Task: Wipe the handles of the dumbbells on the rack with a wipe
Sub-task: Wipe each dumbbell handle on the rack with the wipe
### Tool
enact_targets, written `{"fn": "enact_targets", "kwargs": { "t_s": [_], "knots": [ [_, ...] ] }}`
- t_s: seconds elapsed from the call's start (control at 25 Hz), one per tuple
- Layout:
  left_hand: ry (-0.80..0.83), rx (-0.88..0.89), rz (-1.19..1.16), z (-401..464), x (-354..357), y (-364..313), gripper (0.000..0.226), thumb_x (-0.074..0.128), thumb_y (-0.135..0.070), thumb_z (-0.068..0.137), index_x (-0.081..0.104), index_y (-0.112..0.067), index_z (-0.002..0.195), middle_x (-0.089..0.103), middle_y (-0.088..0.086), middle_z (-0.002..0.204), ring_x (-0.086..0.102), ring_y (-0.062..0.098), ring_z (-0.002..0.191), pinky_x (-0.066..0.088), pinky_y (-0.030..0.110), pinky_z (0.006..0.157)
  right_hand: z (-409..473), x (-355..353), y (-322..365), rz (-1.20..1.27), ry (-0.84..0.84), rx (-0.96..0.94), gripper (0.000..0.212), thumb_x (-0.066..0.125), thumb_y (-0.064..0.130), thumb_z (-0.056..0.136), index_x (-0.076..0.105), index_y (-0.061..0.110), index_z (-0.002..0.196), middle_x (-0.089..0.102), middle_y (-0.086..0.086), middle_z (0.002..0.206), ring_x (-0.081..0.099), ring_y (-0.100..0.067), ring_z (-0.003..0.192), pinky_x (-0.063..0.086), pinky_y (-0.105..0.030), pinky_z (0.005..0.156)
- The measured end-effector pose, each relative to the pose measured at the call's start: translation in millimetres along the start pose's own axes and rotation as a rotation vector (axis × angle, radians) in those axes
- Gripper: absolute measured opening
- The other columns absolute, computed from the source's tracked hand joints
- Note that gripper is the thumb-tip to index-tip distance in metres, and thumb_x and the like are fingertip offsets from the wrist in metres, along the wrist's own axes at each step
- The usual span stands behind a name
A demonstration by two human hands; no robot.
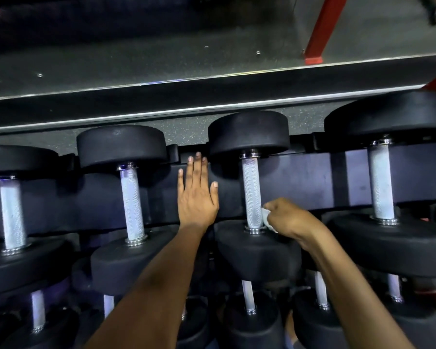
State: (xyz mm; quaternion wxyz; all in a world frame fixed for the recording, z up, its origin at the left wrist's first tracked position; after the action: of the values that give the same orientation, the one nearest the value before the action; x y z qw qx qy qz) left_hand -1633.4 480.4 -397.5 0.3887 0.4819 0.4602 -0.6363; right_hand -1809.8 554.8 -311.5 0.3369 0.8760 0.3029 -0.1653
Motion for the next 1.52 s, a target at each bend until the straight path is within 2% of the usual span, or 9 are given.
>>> {"fn": "enact_targets", "kwargs": {
  "t_s": [0.28, 0.4, 0.72, 0.84, 1.0, 1.12, 1.24, 1.36, 1.52],
  "knots": [
    [0.000, 0.005, -0.009, -1.3, -0.1, -0.2, 0.062, 0.027, -0.032, 0.095, 0.025, -0.005, 0.151, 0.020, 0.009, 0.160, 0.014, 0.022, 0.148, 0.001, 0.039, 0.120, -47.2, 20.9, 56.8, -0.510, -0.036, -0.099, 0.030, 0.044, 0.007, 0.093, 0.052, 0.002, 0.122, 0.053, -0.018, 0.127, 0.052, -0.033, 0.118, 0.044, -0.033, 0.088],
    [-0.001, 0.018, -0.013, 0.0, -0.7, -0.3, 0.064, 0.026, -0.033, 0.094, 0.025, -0.004, 0.150, 0.022, 0.010, 0.159, 0.018, 0.024, 0.147, 0.006, 0.040, 0.119, -36.6, 18.0, 84.2, -0.649, 0.013, -0.339, 0.032, 0.048, 0.010, 0.094, 0.051, 0.001, 0.124, 0.054, -0.020, 0.123, 0.054, -0.034, 0.112, 0.039, -0.029, 0.076],
    [-0.029, 0.017, -0.012, -0.2, 1.3, 0.4, 0.062, 0.030, -0.032, 0.095, 0.027, -0.003, 0.150, 0.024, 0.010, 0.159, 0.018, 0.023, 0.147, 0.007, 0.040, 0.120, -18.6, 12.3, 49.5, -1.041, 0.156, -0.620, 0.030, 0.038, 0.005, 0.094, 0.062, 0.007, 0.112, 0.061, -0.011, 0.114, 0.057, -0.029, 0.108, 0.044, -0.033, 0.094],
    [-0.036, 0.012, -0.017, -1.1, 0.6, 0.8, 0.061, 0.029, -0.031, 0.095, 0.027, -0.004, 0.150, 0.024, 0.010, 0.159, 0.018, 0.023, 0.147, 0.007, 0.040, 0.120, -19.6, 6.5, 41.4, -1.039, 0.079, -0.842, 0.032, 0.035, 0.011, 0.096, 0.061, 0.013, 0.115, 0.061, -0.005, 0.119, 0.055, -0.021, 0.116, 0.023, -0.029, 0.113],
    [-0.025, 0.013, -0.014, -3.0, 0.8, 0.0, 0.061, 0.027, -0.032, 0.096, 0.025, -0.004, 0.151, 0.020, 0.009, 0.160, 0.014, 0.022, 0.148, 0.005, 0.039, 0.121, -35.0, -25.4, 2.9, -0.570, 0.227, -0.854, 0.046, 0.034, 0.015, 0.089, 0.059, 0.021, 0.127, 0.052, 0.006, 0.137, 0.044, -0.008, 0.130, 0.027, -0.025, 0.113],
    [-0.031, 0.004, -0.012, -3.1, 1.6, -0.1, 0.061, 0.027, -0.032, 0.096, 0.025, -0.005, 0.151, 0.019, 0.008, 0.160, 0.013, 0.021, 0.149, 0.005, 0.039, 0.121, -12.8, -39.3, -20.4, -0.214, -0.027, -0.518, 0.039, 0.049, -0.005, 0.084, 0.069, 0.013, 0.112, 0.068, 0.002, 0.115, 0.061, -0.001, 0.102, 0.045, -0.013, 0.087],
    [-0.044, 0.016, -0.003, -2.4, 2.0, 0.5, 0.061, 0.030, -0.031, 0.096, 0.028, -0.005, 0.150, 0.020, 0.007, 0.160, 0.013, 0.020, 0.148, 0.006, 0.040, 0.121, 16.6, 1.3, -6.3, 0.413, 0.295, -0.152, 0.033, 0.050, -0.007, 0.072, 0.068, 0.004, 0.098, 0.066, -0.012, 0.086, 0.056, -0.009, 0.072, 0.038, -0.020, 0.056],
    [-0.046, 0.015, -0.002, -1.5, 1.7, 0.9, 0.061, 0.029, -0.031, 0.095, 0.027, -0.005, 0.150, 0.020, 0.007, 0.160, 0.012, 0.020, 0.149, 0.006, 0.039, 0.121, 31.6, 7.3, -11.2, 0.683, 0.472, -0.100, 0.053, 0.041, -0.006, 0.048, 0.064, 0.006, 0.094, 0.063, -0.017, 0.091, 0.049, -0.027, 0.083, 0.035, -0.024, 0.062],
    [-0.045, 0.006, -0.002, -1.9, 0.8, 0.3, 0.061, 0.029, -0.031, 0.096, 0.028, -0.005, 0.150, 0.020, 0.007, 0.160, 0.012, 0.019, 0.148, 0.005, 0.039, 0.121, 29.9, -9.1, -22.1, 0.754, 0.614, -0.132, 0.030, 0.061, -0.012, 0.073, 0.062, -0.003, 0.102, 0.067, -0.014, 0.100, 0.063, -0.020, 0.090, 0.051, -0.021, 0.082]
  ]
}}
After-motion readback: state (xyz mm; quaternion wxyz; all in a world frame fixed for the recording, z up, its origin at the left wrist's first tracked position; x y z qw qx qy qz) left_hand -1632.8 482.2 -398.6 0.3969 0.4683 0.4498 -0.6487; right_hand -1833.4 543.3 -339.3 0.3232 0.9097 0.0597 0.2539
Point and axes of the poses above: each hand's wrist, its own z-axis towards the middle knuckle, its own x-axis out of the palm, y = z × x, the point moved 2 cm from there along z, towards the middle knuckle
